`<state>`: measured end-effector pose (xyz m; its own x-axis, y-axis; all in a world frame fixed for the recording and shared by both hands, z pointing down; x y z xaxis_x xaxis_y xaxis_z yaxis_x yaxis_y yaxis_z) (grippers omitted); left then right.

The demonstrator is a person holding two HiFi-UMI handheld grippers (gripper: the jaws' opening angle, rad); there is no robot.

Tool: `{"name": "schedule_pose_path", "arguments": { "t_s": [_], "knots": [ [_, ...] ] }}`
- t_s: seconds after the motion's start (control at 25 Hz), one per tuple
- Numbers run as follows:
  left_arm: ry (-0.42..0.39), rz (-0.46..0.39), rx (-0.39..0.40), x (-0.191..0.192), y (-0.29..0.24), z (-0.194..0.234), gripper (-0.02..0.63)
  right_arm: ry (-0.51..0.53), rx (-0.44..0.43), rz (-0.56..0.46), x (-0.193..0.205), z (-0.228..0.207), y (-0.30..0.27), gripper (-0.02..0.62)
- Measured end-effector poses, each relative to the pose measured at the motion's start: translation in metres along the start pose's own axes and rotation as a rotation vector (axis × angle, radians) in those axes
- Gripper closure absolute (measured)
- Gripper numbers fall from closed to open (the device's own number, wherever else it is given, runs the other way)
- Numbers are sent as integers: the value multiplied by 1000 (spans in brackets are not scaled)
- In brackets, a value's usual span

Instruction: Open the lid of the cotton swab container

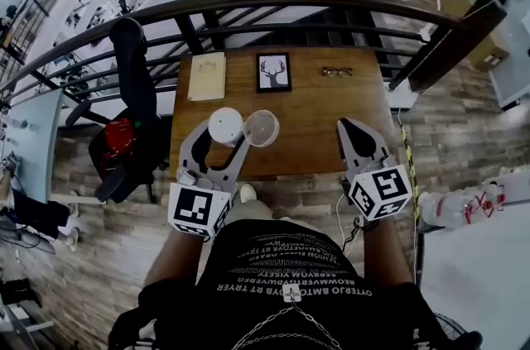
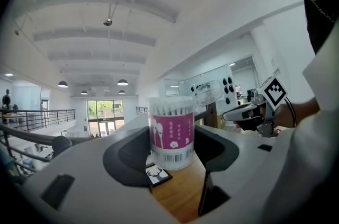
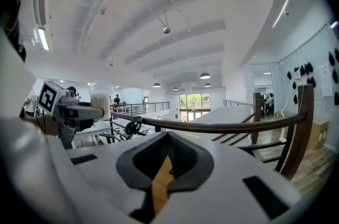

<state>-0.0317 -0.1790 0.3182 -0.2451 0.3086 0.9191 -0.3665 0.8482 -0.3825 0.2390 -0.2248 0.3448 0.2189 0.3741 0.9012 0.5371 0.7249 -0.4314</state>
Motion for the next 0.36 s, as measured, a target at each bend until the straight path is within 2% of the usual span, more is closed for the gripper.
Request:
{"name": "schedule_pose_path", "arguments": {
  "t_s": [0.36],
  "knots": [
    [-22,1,3,0,0,-13,337,-9,-32,-8,4,7,5,581]
  ]
}}
Point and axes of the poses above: the fingertips, and each gripper's own axes: y backward along the fingers, z to its left, x out of its underside, the point moved 7 cm from there along y, backward along the fingers, and after that the axes turned 15 degrees about z, right-handed, at the moved point
